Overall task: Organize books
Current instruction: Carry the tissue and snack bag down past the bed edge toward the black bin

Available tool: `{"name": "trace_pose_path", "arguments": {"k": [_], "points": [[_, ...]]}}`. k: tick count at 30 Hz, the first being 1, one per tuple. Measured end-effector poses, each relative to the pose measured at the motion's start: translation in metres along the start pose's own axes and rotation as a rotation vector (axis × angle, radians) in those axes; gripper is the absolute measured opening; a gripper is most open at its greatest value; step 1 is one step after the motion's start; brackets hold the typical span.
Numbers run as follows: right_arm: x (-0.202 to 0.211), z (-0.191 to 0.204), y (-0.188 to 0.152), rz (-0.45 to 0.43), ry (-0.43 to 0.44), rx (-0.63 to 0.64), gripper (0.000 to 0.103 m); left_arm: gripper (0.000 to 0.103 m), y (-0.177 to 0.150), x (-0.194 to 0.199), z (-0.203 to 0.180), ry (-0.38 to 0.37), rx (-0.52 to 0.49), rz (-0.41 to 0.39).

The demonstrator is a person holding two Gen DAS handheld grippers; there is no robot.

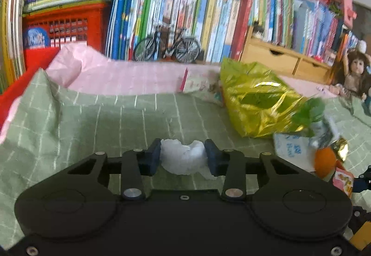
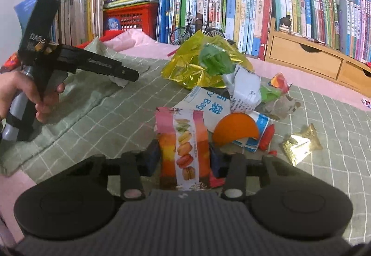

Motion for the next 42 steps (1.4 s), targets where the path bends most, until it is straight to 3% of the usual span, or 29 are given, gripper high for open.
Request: {"name": "trace_pose_path", "arguments": {"k": [8,14,27,42], "points": [[0.030,0.001,0.002,-0.040,-0.001,-0.034,0.049,0.038,0.010,0.043,-0.017,-0.008,-0.012,-0.060],[0.055,0.004,-0.017,-0.026,0.029,-0.108,0.049,0.038,-0.003,0.075,-0.034,-0.026,-0.018,-0.057],[0.128,0.019,-0.057,-0.043,0.047,-0.164,0.050,0.038,-0.068,0.148,-0.089,-0.097,-0.021,-0.050],[0.176,0.027,-0.113,0.007,0.064,-0.213,0.051,0.037,-0.137,0.231,-0.145,-0.199,-0.043,-0.041]]}}
Point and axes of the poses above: each gripper's, at about its wrist camera, not at the fingertips, and x roughly against the way its jaws point, z to its left, y to its top, the point moved 7 cm from there along -x, roughly the way its jaws point, and after that the axes turned 5 degrees about -y, right-handed, at the moved point
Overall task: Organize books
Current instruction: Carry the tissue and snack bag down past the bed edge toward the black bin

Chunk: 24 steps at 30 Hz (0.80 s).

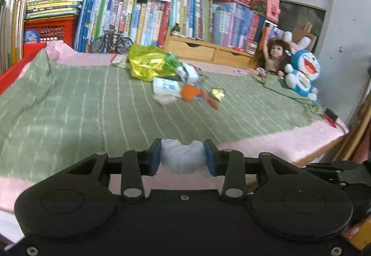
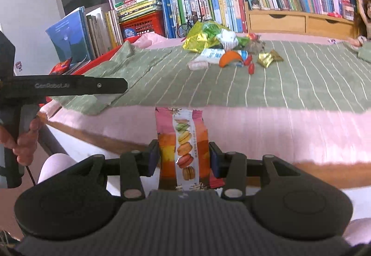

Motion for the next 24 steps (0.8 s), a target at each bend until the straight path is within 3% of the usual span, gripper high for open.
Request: {"name": "trace_pose_path", "arguments": {"k": [8,13,24], "points": [[0.020,0.003,-0.032,0.035,0.008,-0.002,0.051,0.037,-0.046,0.018,-0.027,-0.034,0.014,0.058],[0.019,-0.004,-0.052,0.072,-0.036,-0.011,0.051,0.037,-0.073,0.024,-0.042,-0.054,-0.002,0.110],[0.007,-0.022,-0.089,0.164,-0.093,-0.048,0.051,0.037,-0.130,-0.012,-0.031,-0.054,0.092,0.267]]}}
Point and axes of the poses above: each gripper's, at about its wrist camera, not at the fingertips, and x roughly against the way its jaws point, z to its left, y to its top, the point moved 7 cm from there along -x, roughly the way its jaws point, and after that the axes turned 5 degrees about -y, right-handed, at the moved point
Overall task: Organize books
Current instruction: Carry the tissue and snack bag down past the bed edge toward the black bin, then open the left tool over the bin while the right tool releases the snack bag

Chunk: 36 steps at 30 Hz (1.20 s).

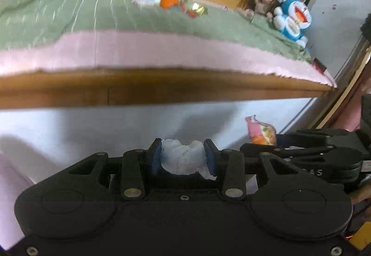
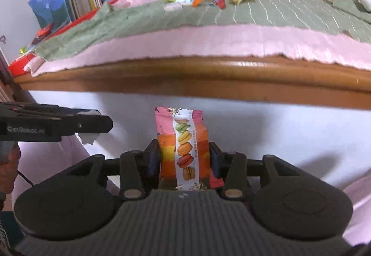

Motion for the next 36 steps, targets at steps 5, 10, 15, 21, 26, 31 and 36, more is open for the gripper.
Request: {"name": "trace_pose_path", "arguments": {"k": [5,10,15,21,26,31,36], "points": [[-0.009,-0.002,-0.015,0.046,-0.001,-0.025,0.051,0.037,-0.013,-0.020,0.007,-0.013,0.041,0.047],[-0.018,-0.001,-0.022,0.077,-0.001,-0.047,0.051,0.037,-0.016,-0.035,0.008,-0.017,0.055,0.083],[-0.020,-0.005,-0.021,0.082,-0.016,-0.074,0.051,0.037,-0.014,-0.048,0.009,-0.004,0.044,0.103],[-0.023,-0.012,-0.018,0.085,-0.032,-0.093,0.051,0.084,-0.013,-0.061,0.008,0.034,0.005,0.136],[-0.027,-0.017,-0.017,0.089,-0.030,-0.104,0.051,0.103,-0.015,-0.067,0.013,0.104,-0.020,0.167],[-0.029,-0.017,-0.016,0.089,-0.022,-0.118,0.051,0.103,-0.018,-0.069,0.027,0.052,0.074,0.223],[-0.034,-0.016,-0.014,0.096,-0.012,-0.117,0.051,0.103,-0.018,-0.068,0.031,0.055,0.071,0.226]]}}
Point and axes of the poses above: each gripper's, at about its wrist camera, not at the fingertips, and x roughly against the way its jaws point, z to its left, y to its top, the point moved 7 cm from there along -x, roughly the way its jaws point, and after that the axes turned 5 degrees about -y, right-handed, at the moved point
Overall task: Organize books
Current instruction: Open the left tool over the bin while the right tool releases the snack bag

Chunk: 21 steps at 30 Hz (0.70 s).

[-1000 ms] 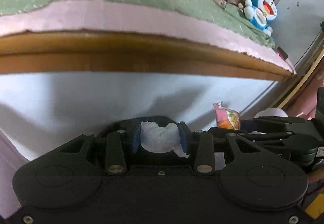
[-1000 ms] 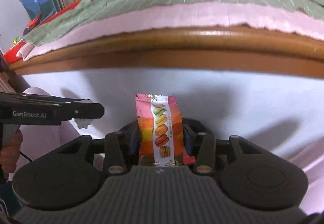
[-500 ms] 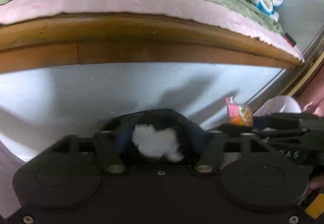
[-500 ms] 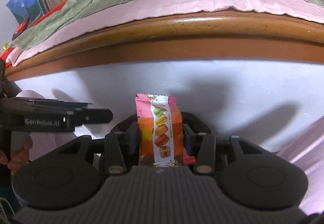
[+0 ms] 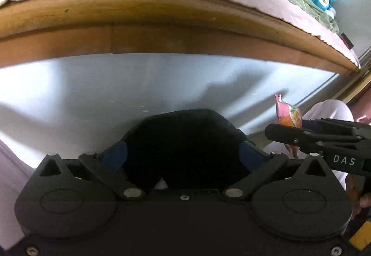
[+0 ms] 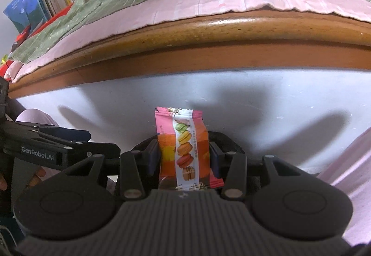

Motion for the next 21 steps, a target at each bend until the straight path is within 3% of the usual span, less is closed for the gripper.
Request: {"name": "trace_pose_path", "arguments": {"k": [5,8,10,12,21], "points": [[-0.003,-0.003,-0.003,0.013,0.006,0.010,0.057,0.103,-0.001,-0.001,-0.001,-0.009,0.022,0.012],[-0.005,-0.003,-0.001,0.015,-0.008,0.012,0.074,0.103,0.000,-0.002,-0.001,-0.010,0.047,0.010],[-0.006,-0.002,0.001,0.013,-0.023,0.013,0.096,0.103,-0.001,-0.002,0.002,-0.009,0.066,0.007],[-0.007,-0.003,0.003,0.012,-0.047,0.014,0.103,0.103,-0.001,0.000,0.006,-0.004,0.084,0.002],[-0.020,-0.011,-0.003,0.083,-0.105,0.028,0.103,0.103,-0.004,0.004,0.019,0.020,0.139,0.006]]}}
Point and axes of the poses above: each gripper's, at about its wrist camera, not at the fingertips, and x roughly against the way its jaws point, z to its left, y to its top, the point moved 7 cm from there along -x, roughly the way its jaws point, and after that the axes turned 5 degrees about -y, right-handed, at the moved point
